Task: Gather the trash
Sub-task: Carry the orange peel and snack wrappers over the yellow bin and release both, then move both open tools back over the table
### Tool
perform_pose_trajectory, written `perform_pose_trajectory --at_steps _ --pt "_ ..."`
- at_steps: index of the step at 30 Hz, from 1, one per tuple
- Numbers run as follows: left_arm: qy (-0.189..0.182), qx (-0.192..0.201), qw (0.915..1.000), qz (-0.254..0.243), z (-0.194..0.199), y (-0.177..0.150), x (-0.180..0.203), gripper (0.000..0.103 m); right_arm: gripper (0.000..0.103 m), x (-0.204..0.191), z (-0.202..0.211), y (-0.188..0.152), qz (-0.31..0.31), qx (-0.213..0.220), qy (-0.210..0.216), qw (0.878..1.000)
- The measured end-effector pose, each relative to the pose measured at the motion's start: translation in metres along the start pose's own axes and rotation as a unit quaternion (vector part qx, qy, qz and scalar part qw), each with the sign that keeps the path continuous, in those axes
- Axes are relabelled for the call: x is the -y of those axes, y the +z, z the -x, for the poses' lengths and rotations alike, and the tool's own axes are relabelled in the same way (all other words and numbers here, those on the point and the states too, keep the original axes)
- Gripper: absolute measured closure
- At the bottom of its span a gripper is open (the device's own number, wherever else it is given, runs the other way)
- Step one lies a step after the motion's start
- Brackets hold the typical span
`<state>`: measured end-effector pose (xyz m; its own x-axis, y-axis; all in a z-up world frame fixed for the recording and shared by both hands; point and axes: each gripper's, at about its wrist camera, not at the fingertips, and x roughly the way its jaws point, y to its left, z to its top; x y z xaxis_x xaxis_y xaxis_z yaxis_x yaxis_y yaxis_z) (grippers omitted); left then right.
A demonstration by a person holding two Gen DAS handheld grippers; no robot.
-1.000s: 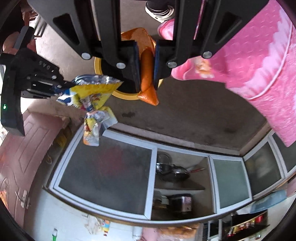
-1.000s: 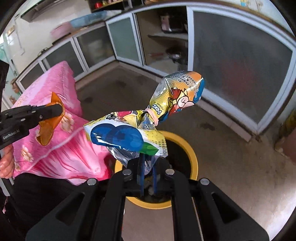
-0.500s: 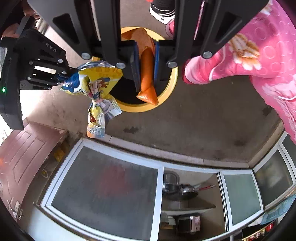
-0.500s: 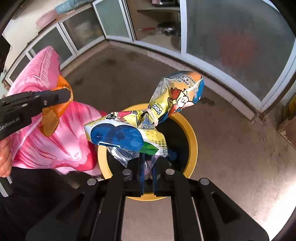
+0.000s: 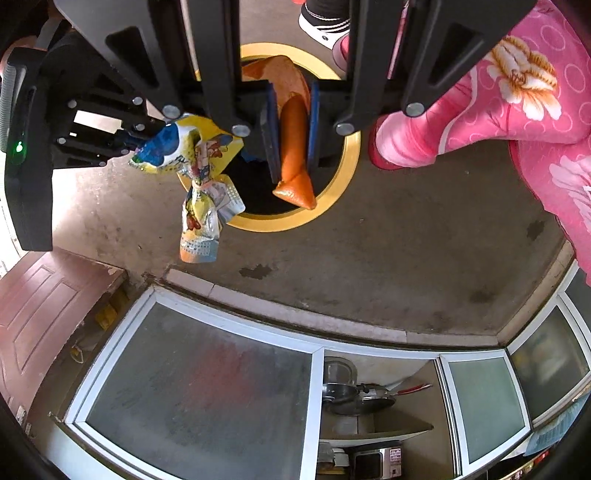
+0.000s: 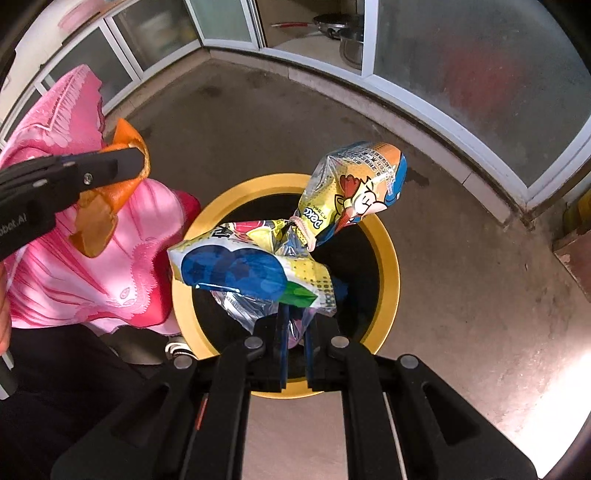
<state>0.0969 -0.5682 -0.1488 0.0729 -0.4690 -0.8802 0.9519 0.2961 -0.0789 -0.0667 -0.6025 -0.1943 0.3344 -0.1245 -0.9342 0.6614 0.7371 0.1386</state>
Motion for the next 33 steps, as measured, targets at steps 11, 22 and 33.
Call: perform_pose_trajectory --at_steps 11,22,33 --pt "0.007 0.024 0.9995 0.020 0.013 -0.001 -0.007 0.017 0.043 0.028 -0.006 -0.015 -0.038 -0.029 -0.036 0.998" --pt "-0.044 0.124 0.9897 0.058 0.141 -0.027 -0.036 0.009 0.031 0.036 0.121 -0.043 -0.076 0.168 0.012 0.983" --pt "0.086 0.174 0.9651 0.176 0.308 -0.184 -0.160 0.008 0.014 -0.101 0.180 0.007 0.088 0.250 0.160 0.951"
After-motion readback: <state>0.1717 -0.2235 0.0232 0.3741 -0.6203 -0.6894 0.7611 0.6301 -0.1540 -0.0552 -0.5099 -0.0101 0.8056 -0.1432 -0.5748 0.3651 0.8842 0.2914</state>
